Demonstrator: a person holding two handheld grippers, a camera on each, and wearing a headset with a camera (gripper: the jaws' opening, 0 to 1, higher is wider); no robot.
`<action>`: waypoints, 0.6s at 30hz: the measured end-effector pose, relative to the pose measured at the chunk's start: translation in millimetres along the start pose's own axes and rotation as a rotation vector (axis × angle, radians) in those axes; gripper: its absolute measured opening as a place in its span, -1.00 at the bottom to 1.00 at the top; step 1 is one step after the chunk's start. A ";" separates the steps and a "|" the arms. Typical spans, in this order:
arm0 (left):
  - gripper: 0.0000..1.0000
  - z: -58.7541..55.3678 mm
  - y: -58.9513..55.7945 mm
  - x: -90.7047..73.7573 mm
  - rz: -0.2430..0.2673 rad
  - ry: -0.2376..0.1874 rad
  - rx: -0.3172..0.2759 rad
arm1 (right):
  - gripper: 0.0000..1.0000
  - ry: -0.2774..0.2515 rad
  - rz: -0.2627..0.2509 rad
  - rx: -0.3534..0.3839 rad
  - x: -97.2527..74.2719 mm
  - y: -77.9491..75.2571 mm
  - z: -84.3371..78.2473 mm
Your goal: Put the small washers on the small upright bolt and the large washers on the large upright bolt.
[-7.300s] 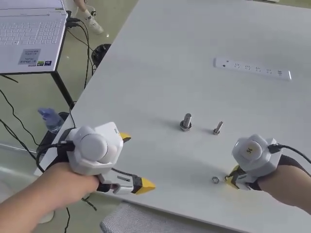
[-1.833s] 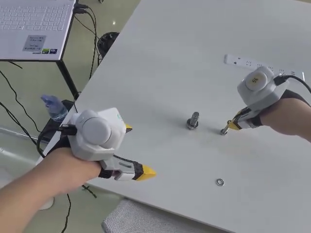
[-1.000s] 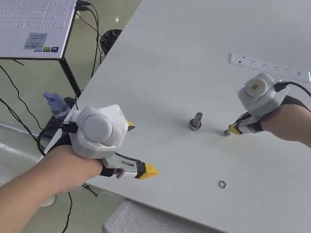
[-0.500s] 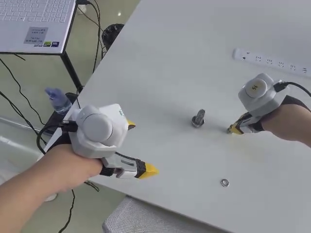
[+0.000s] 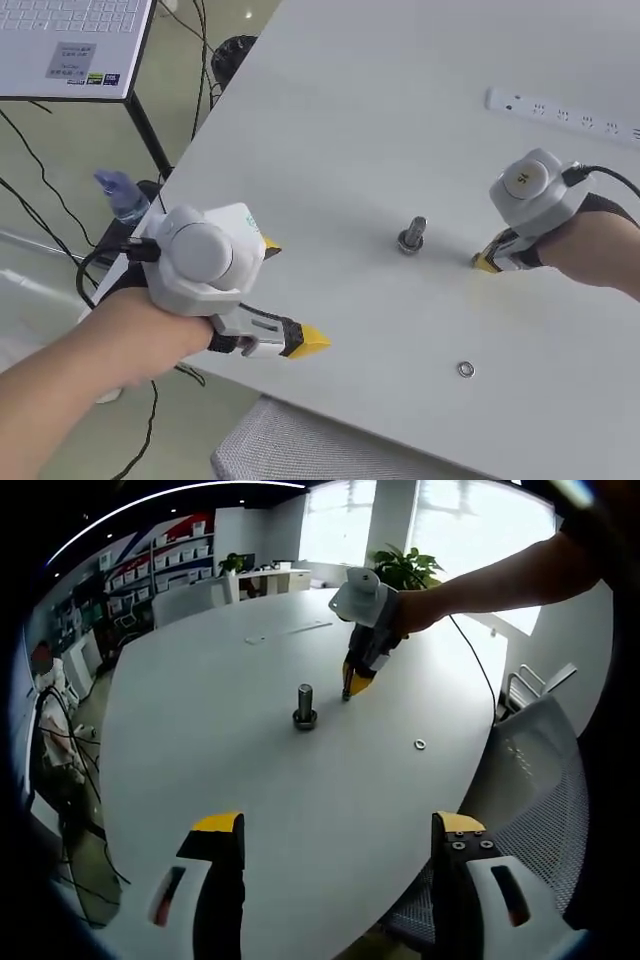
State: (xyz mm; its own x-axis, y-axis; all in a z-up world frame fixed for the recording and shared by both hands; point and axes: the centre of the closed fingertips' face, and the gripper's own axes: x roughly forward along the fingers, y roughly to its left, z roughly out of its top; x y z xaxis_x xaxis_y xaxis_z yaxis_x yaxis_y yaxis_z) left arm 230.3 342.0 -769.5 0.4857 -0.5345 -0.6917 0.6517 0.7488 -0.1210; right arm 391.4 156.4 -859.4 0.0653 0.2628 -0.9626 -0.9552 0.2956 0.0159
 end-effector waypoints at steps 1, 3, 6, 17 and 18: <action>0.52 0.0 0.2 0.1 0.000 0.000 -0.002 | -0.76 0.000 0.001 -0.001 0.2 0.1 -0.1; 0.51 0.0 1.0 0.2 0.001 0.002 -0.001 | -0.76 -0.003 -0.001 0.002 0.4 -0.2 0.5; 0.51 0.0 3.1 1.4 0.001 0.008 0.008 | -0.76 -0.002 0.000 0.004 0.3 -0.5 0.7; 0.49 -1.0 4.0 2.2 -0.004 0.014 0.011 | -0.76 -0.001 -0.001 0.001 -0.1 -1.0 0.9; 0.49 -1.1 4.4 2.1 -0.004 0.014 0.011 | -0.76 0.000 -0.001 -0.001 -0.1 -1.0 0.9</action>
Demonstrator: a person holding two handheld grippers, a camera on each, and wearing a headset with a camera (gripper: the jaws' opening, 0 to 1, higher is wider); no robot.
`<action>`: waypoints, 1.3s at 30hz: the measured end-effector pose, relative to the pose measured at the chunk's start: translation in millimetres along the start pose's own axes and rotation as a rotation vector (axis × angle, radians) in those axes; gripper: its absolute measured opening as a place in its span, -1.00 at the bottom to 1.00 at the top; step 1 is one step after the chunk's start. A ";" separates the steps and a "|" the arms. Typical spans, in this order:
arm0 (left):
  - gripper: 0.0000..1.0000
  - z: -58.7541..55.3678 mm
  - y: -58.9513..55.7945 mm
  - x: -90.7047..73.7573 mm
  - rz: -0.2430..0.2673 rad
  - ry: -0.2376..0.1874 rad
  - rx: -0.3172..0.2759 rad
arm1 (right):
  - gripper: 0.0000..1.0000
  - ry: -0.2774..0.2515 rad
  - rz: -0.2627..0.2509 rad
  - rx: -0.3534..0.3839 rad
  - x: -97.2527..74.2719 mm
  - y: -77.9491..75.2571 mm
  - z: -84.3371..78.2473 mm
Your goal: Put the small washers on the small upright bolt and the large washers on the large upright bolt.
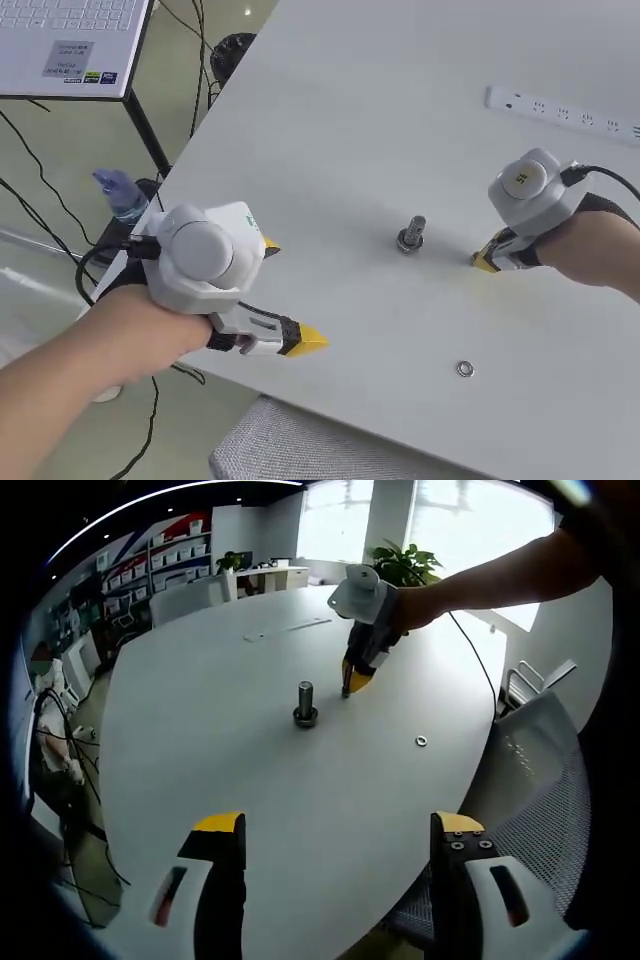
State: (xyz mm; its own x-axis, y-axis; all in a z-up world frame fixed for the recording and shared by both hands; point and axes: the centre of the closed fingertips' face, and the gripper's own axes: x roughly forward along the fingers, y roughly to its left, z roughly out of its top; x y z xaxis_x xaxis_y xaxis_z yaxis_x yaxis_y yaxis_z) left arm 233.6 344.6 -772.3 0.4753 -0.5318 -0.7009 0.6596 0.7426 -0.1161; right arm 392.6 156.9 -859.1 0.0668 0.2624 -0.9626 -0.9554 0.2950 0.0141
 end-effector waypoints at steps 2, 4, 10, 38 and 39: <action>0.49 0.3 0.9 -0.3 0.001 -0.001 -0.002 | -0.76 0.001 -0.002 -0.010 0.1 0.1 0.1; 0.49 -0.5 2.0 -0.4 0.004 0.003 -0.001 | -0.75 0.002 -0.004 -0.014 0.2 0.0 0.2; 0.49 -2.4 2.4 -0.7 0.006 0.003 -0.003 | -0.74 -0.010 -0.004 -0.010 0.4 -0.7 1.1; 0.51 1.8 -3.1 -3.5 0.008 -0.023 0.001 | -0.59 -0.044 -0.008 -0.008 -18.8 -3.3 14.0; 0.52 2.5 -2.9 -3.6 0.010 -0.026 0.000 | -0.58 -0.044 -0.010 -0.010 -20.1 -3.4 14.5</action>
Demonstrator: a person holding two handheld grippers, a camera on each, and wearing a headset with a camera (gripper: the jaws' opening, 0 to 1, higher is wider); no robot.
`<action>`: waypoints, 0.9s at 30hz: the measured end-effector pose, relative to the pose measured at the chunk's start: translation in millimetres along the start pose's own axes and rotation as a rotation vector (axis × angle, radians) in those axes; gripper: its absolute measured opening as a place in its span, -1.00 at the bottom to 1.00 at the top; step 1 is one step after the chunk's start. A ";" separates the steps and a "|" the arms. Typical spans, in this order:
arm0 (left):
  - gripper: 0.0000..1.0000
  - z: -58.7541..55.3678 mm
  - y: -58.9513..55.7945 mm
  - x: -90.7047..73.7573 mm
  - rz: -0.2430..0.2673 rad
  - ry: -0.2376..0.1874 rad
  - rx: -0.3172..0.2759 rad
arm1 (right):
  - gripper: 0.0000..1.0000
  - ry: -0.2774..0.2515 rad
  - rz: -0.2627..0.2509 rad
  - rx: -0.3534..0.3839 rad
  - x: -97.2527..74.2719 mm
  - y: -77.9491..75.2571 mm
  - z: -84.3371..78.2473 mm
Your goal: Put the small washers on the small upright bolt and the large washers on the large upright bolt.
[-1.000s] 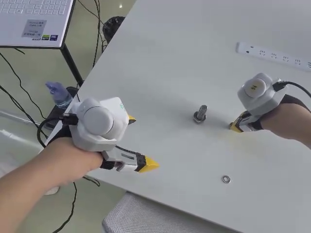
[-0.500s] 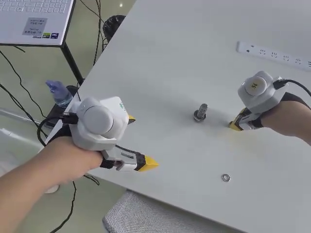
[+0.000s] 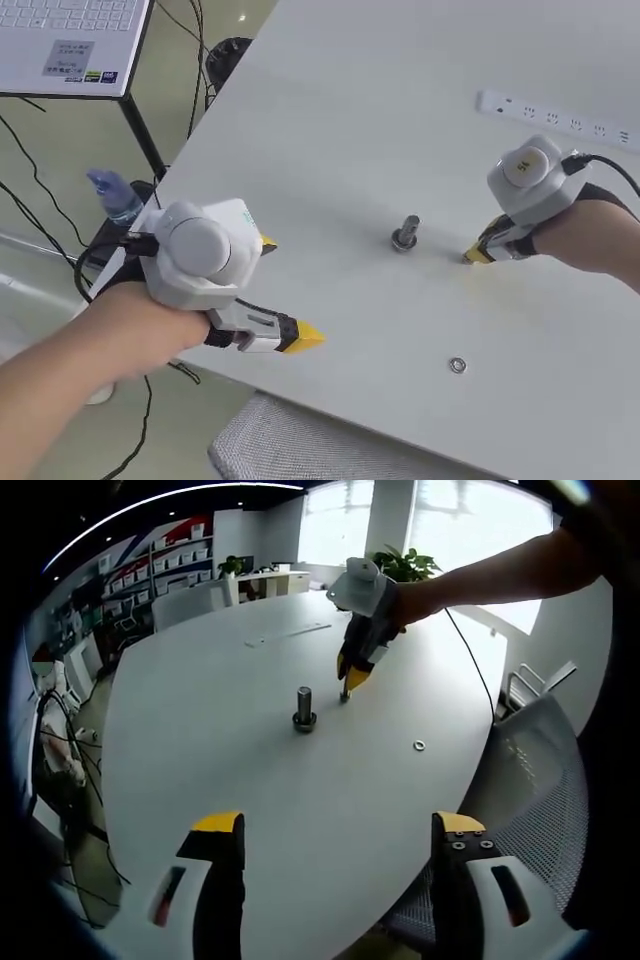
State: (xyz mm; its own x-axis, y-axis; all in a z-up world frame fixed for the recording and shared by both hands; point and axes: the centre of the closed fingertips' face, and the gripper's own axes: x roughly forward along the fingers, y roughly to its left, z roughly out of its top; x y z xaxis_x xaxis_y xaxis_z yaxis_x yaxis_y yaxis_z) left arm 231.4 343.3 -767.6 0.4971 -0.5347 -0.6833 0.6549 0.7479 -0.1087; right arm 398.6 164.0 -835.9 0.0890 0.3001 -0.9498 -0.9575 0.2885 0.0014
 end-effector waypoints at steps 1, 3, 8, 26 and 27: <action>0.53 0.0 0.4 0.3 0.001 -0.001 0.000 | -0.58 0.001 0.008 0.001 -1.8 1.5 0.5; 0.53 -0.9 0.6 0.3 0.002 0.004 0.005 | -0.58 0.001 0.008 -0.005 -4.8 2.7 1.6; 0.57 0.9 -1.3 -2.1 0.000 0.002 0.013 | -0.57 -0.006 -0.001 -0.009 -14.4 2.0 4.7; 0.84 3.4 -9.4 -7.2 -0.029 0.010 -0.002 | -0.50 -0.037 -0.014 -0.043 -42.6 18.7 11.8; 0.86 2.8 -9.2 -7.1 -0.029 0.012 -0.003 | -0.49 -0.035 -0.016 -0.046 -44.1 19.5 10.8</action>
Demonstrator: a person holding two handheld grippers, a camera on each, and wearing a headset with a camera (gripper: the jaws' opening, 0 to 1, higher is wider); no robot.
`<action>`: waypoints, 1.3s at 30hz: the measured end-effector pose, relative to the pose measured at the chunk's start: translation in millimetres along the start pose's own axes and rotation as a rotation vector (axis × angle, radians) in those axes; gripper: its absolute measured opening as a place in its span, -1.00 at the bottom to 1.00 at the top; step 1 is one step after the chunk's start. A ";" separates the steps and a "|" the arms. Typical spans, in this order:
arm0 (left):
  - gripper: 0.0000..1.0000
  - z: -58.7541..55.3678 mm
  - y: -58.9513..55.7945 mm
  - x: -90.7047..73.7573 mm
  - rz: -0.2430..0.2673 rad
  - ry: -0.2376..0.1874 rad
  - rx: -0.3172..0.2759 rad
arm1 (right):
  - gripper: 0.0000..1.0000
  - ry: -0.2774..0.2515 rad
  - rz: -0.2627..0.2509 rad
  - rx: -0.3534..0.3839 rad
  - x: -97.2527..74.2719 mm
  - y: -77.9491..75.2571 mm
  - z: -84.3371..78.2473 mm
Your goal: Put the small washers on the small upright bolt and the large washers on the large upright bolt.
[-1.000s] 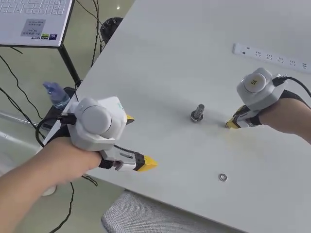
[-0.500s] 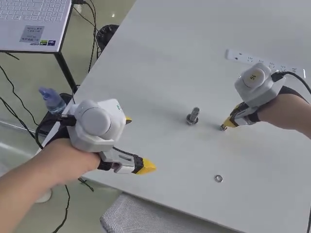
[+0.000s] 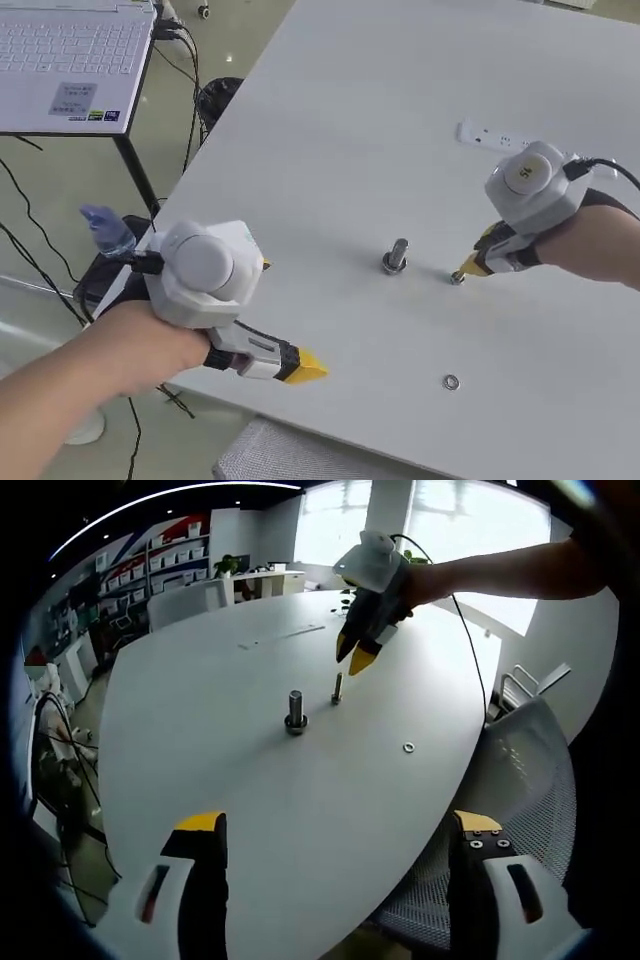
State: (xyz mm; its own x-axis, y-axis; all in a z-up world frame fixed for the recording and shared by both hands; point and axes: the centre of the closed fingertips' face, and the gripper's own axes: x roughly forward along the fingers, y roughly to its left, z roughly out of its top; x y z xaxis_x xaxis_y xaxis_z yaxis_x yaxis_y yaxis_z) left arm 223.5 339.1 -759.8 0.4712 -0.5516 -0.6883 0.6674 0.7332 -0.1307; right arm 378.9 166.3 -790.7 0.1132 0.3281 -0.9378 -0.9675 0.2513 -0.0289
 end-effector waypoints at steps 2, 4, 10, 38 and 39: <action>0.87 -1.3 -1.2 -0.1 -0.006 0.003 -0.006 | -0.49 -0.002 -0.003 0.000 -2.6 0.8 -0.6; 0.92 -4.2 -2.4 0.9 -0.010 0.006 -0.006 | -0.49 0.000 -0.003 -0.002 -5.2 2.8 -1.9; 0.99 -10.0 -6.5 2.3 -0.013 0.029 0.003 | -0.48 0.004 -0.002 -0.005 -10.8 7.8 -6.5; 0.92 -4.0 -8.1 -2.3 0.009 0.009 0.006 | -0.41 0.004 0.082 -0.024 -16.0 82.8 -27.0; 0.92 -3.9 -8.4 -2.6 0.009 0.009 0.007 | -0.41 0.003 0.084 -0.023 -16.6 85.3 -28.5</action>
State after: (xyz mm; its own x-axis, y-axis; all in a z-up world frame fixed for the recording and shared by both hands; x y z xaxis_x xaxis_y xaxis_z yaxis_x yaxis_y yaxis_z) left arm 214.3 335.9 -759.7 0.4721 -0.5413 -0.6958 0.6672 0.7353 -0.1193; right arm 288.1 156.4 -787.4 0.0309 0.3440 -0.9385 -0.9785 0.2020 0.0418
